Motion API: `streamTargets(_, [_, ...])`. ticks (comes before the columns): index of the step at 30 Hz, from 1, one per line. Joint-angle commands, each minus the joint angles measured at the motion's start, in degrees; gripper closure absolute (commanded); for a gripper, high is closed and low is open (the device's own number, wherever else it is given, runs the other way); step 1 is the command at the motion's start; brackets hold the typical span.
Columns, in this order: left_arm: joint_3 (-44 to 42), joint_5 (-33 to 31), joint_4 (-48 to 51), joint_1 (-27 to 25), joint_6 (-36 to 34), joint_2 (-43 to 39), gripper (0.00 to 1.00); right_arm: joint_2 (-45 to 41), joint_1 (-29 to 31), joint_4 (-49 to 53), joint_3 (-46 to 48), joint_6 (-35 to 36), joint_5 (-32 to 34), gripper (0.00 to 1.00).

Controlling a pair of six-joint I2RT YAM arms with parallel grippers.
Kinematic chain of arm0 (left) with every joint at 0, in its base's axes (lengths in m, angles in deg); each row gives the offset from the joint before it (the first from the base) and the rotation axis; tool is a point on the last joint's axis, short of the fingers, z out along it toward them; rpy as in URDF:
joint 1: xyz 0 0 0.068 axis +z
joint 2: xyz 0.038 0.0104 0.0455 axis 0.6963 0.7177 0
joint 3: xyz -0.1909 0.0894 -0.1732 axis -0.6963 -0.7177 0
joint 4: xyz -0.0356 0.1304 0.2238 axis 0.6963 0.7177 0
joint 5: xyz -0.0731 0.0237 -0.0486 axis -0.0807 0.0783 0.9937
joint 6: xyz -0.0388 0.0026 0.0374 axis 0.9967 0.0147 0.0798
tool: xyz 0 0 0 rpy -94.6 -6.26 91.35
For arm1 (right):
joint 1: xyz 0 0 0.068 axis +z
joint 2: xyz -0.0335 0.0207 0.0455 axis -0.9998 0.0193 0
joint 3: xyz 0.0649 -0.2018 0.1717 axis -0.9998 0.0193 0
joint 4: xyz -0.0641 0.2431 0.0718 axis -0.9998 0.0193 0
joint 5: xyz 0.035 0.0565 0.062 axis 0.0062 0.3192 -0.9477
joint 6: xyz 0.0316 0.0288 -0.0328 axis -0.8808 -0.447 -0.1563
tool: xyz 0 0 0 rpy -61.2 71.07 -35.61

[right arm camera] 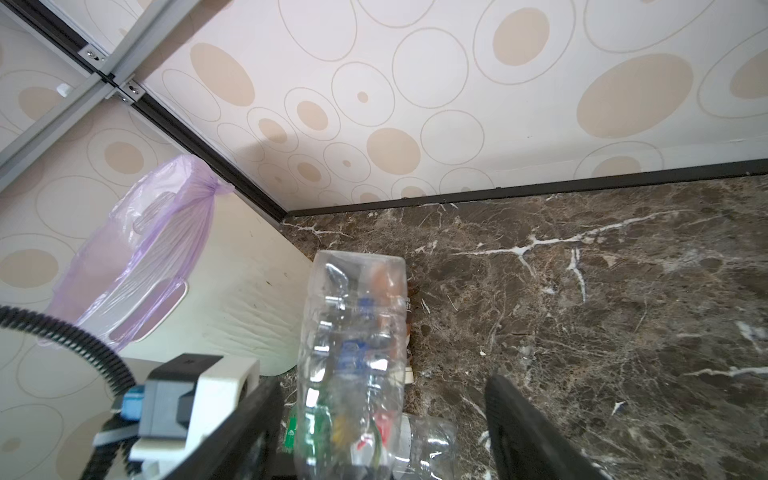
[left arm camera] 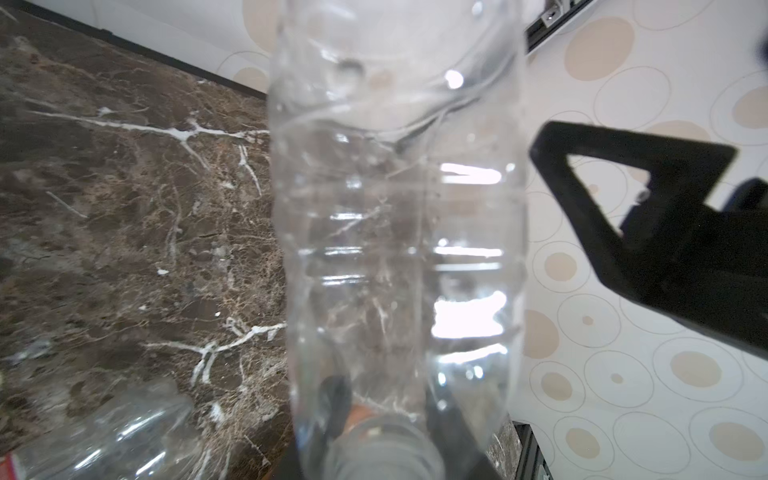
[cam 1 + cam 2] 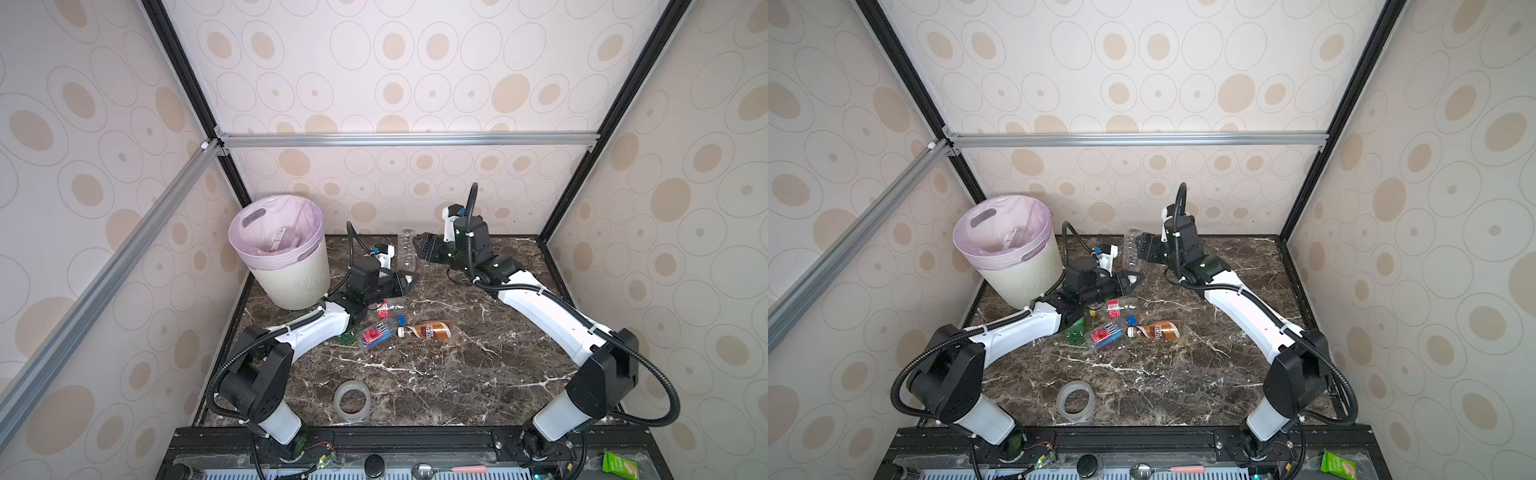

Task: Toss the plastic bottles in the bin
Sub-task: 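Lift the clear bottle over the bin with left gripper while right gripper opens, then release the clear bottle into the bin with left gripper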

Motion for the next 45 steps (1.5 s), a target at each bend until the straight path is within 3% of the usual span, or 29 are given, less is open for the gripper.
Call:
streamTargets(1, [5.06, -2.53, 7.36, 2.50, -3.88, -3.23, 0.76, -3.36, -0.26, 0.78, 1.07, 1.27, 2.05, 0.15])
streamTargets(5, [8.44, -3.47, 13.17, 6.13, -6.91, -5.26, 0.75, -5.33, -0.09, 1.02, 0.80, 2.67, 0.49, 0.00])
streamTargets(14, [23.83, -8.85, 26.66, 10.80, -16.67, -7.29, 0.75, -8.60, 5.49, -7.07, 2.40, 12.02, -3.59, 0.00])
streamTargets(23, [44.54, -26.86, 39.80, 12.64, -32.25, -7.67, 0.74, -8.10, 9.61, -11.41, -0.51, 18.14, -9.17, 0.00])
streamTargets(32, [51.77, -39.41, 43.07, 14.19, -42.16, -10.67, 0.73, -5.52, 10.57, -11.54, -7.24, 21.53, -11.35, 0.00])
streamTargets(41, [48.70, -41.47, 41.97, 18.92, -40.74, -11.90, 0.71, -1.86, 10.57, -10.71, -9.83, 20.11, -11.65, 0.00])
streamTargets(43, [46.83, -39.15, 44.27, 22.68, -36.25, -10.31, 0.70, -1.66, 10.59, -10.63, -9.58, 19.79, -11.46, 0.00])
streamTargets(45, [46.05, -30.22, 49.07, 28.03, -29.62, -7.23, 0.67, -1.88, 10.59, -10.39, -8.95, 19.76, -11.30, 0.00])
